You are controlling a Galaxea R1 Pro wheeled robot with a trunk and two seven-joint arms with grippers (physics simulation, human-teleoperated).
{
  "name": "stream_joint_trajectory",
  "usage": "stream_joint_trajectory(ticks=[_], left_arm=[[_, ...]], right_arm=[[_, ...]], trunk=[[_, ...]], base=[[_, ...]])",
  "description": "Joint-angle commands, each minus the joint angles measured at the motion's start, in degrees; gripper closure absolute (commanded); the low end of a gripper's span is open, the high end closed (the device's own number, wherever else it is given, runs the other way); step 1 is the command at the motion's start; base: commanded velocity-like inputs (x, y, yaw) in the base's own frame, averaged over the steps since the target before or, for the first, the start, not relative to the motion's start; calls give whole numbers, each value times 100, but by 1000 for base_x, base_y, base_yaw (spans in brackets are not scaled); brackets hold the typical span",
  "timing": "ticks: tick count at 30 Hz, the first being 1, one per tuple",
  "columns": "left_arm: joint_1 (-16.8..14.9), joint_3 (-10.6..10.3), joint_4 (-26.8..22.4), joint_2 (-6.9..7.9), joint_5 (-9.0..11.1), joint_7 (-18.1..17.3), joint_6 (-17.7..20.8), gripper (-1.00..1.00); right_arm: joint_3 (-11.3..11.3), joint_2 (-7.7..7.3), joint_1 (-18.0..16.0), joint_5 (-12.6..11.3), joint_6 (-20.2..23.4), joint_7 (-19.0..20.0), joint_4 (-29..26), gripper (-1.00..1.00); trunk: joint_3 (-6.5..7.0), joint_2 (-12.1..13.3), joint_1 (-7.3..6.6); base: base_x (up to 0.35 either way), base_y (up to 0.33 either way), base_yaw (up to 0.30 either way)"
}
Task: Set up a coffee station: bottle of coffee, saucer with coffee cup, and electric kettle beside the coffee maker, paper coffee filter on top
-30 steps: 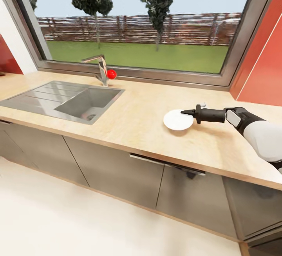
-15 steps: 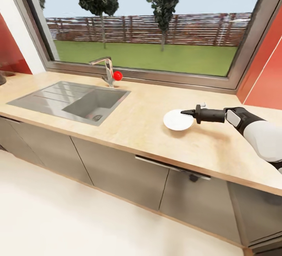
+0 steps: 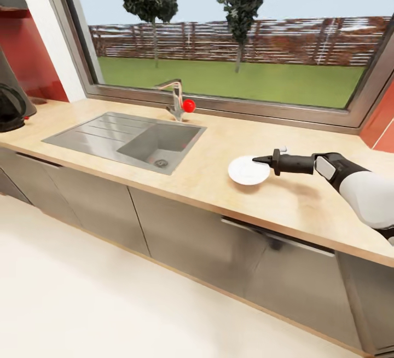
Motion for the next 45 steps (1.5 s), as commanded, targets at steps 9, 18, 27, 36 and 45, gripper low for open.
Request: stream_joint_trajectory(ticks=[9, 18, 27, 36, 45], left_arm=[[-3, -11, -1, 0, 4, -19, 61, -100], [-3, -11, -1, 0, 4, -19, 64, -100], [-3, -11, -5, 0, 4, -19, 68, -100], [-3, -11, -9, 0, 4, -19, 66, -100], [-3, -11, -9, 0, 4, -19, 66, -100]], right_arm=[[-56, 9, 5, 52, 46, 27, -3, 100], [-56, 57, 5, 53, 45, 26, -3, 100], [-56, 95, 20, 53, 40, 10, -3, 100], [-56, 115, 31, 53, 37, 4, -3, 100], [-75, 174, 32, -55, 45, -23, -51, 100]], trunk=[[-5, -3, 0], [-5, -3, 0], [-5, -3, 0], [-5, -3, 0], [-5, -3, 0]], base=[[0, 310, 184], [75, 309, 267], [193, 272, 270], [256, 225, 270], [273, 221, 270]])
